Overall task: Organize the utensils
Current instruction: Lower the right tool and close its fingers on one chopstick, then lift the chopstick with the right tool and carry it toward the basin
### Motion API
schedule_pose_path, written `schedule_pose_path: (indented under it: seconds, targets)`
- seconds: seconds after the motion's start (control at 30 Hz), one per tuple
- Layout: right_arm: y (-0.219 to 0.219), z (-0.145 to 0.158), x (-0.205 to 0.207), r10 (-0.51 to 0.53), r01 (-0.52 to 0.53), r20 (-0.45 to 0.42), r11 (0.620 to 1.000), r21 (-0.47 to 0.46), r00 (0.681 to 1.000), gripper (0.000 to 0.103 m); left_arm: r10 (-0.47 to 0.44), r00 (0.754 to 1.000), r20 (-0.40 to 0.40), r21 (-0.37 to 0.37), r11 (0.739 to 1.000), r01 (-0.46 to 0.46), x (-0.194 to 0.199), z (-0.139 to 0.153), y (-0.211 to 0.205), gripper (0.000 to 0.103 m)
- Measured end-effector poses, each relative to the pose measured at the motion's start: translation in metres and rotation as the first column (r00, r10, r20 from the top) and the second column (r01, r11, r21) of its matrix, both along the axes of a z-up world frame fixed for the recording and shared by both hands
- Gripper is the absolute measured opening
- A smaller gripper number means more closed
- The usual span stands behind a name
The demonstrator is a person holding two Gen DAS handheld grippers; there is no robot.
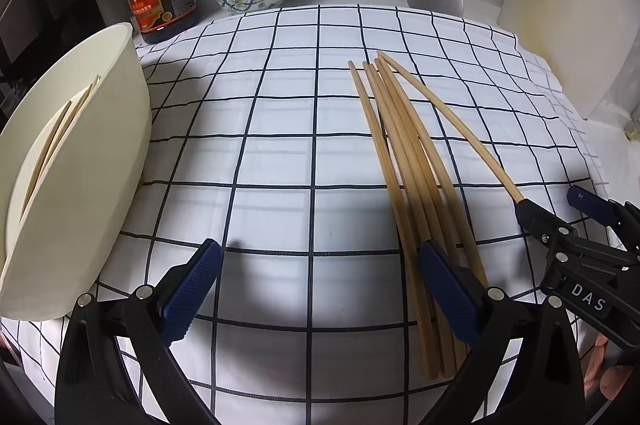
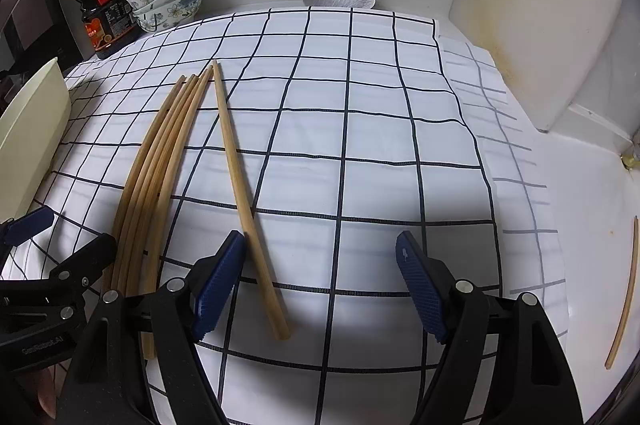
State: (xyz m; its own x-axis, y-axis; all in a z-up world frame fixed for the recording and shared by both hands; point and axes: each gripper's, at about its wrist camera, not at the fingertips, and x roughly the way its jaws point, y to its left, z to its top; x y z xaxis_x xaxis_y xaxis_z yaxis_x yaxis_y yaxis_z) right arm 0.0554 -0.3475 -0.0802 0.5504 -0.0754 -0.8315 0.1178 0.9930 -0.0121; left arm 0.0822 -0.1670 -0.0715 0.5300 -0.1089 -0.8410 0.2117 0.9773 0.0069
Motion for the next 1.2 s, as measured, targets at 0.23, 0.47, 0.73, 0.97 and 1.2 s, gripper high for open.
schedule_pose_path:
  seconds: [0.23, 0.47, 0.73, 0.97, 1.2]
  targets:
    - [0.003, 0.0, 0.001, -0.004, 0.004, 0.005, 1.0, -0.005, 1.0, 0.074, -0.002, 0.999, 0.037, 0.055, 0.999, 0.0, -0.007, 0.002, 0.005, 0.098]
    - [0.011, 0.0, 0.004, 0.012, -0.011, 0.03, 0.999, -0.037, 0.999, 0.074, 0.004, 0.999, 0.038, 0.066, 0.998, -0.006, -0.001, -0.002, 0.003, 0.098]
    - [0.022, 0.0, 0.004, 0.048, -0.043, 0.062, 0.996, -0.072, 0.997, 0.062, -0.039, 0.998, 0.041, 0.0, 0.999, 0.039, -0.003, -0.003, 0.007, 0.083]
    - [0.036, 0.002, 0.004, 0.088, -0.083, 0.067, 0.994, -0.076, 0.994, 0.035, -0.084, 0.994, 0.073, -0.014, 0.996, 0.085, -0.015, 0.0, 0.001, 0.051]
    - [0.051, 0.001, 0.004, 0.134, -0.128, 0.063, 0.987, -0.096, 0.989, 0.009, -0.114, 0.99, 0.081, -0.013, 0.993, 0.116, -0.022, 0.001, -0.003, 0.022]
